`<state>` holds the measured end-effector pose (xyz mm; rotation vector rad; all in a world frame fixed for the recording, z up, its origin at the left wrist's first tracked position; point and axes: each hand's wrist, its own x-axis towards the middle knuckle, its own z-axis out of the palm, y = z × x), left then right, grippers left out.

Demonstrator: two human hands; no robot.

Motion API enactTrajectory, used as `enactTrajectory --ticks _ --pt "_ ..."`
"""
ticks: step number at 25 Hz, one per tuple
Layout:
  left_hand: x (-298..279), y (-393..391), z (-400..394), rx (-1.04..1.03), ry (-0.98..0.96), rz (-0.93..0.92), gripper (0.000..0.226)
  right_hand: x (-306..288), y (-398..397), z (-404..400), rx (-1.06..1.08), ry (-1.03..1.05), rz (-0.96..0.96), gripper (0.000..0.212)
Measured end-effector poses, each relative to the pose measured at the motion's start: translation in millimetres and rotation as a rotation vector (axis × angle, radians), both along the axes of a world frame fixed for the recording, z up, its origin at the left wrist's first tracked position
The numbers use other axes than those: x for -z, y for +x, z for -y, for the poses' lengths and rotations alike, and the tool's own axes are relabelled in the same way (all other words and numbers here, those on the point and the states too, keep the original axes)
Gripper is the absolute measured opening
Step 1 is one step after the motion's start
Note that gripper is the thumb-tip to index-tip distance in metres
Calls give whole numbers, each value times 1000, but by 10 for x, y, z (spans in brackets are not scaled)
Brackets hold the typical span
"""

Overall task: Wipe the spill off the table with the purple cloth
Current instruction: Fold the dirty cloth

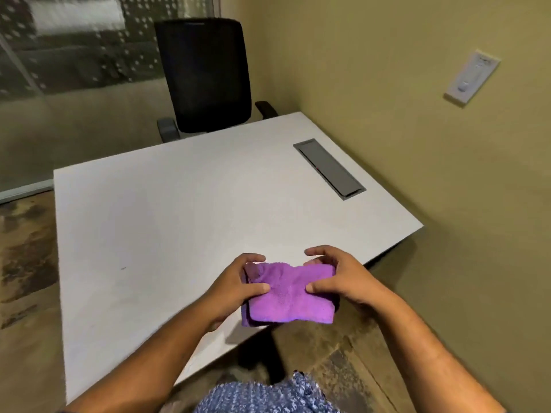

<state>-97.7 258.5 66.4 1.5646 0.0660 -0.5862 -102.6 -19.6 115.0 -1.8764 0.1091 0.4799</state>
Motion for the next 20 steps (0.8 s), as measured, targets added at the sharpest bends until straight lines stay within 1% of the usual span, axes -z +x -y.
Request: enactTrajectory --ticks 1,3,4,5,6,8,10,12,15,16,18,20 --pt "-35 180 39 16 -11 40 57 -20 95 31 -37 -33 -30 59" --pt "-142 469 159 -7 1 71 51 -57 258 90 -113 -103 -55 48" --pt "-164 597 238 -31 -5 83 47 -48 323 138 -128 -91 -57 43" --pt "-169 733 335 -67 -27 85 42 -41 396 190 -125 -35 -65 39" --pt "-183 857 411 -120 -78 45 36 -28 472 238 -109 50 -82 37" --pt "-148 1100 547 -171 -150 -98 33 13 659 383 -54 228 -140 36" --pt "-37 1252 721 -89 -220 -274 37 109 852 606 -19 314 -202 42" --pt "106 1334 951 -37 -268 -375 41 175 1067 860 -25 304 -230 52" --pt "279 1544 1417 -122 -309 -319 44 242 1416 1301 -156 305 -248 85" --pt "305 1644 1618 -172 -326 -314 46 253 1544 1460 -228 314 -247 91" --pt "338 1879 2018 -246 -337 -328 51 327 1805 1780 -346 286 -210 87" --pt "326 2115 2363 -284 -232 -304 50 431 2048 2057 -358 248 -191 81"
